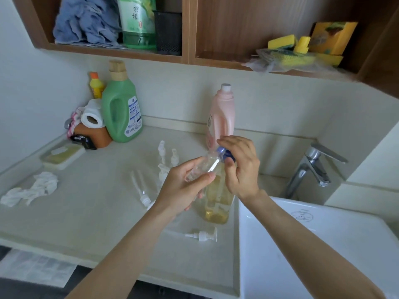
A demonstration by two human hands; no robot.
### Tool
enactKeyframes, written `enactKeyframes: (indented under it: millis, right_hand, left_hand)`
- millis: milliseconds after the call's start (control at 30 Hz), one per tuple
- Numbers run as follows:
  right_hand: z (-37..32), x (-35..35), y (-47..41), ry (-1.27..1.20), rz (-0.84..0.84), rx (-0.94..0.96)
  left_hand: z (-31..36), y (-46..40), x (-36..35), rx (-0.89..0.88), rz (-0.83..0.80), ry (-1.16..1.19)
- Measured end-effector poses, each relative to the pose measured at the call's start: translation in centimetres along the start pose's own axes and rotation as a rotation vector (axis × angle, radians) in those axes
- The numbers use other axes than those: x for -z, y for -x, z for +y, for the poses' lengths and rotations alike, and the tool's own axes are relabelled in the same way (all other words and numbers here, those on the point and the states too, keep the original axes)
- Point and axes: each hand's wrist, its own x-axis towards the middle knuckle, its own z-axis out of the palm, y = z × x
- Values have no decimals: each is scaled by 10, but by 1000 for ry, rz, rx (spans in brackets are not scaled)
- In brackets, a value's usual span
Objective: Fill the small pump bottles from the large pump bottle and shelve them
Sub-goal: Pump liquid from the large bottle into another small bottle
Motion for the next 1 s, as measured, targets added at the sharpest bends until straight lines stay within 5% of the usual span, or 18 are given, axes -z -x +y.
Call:
enactKeyframes:
  millis: [333, 667, 1000]
  right_hand:
    - [-9, 25, -26, -9, -95, -65]
    - [-4, 3, 2, -102, 90, -69]
    - [-9, 13, -11, -135, 49, -98]
  left_hand:
    - [3, -2, 2, -51, -29, 39]
    - [-8, -5, -1, -16, 27, 18]
    - [-7, -5, -4, -47, -3, 7]
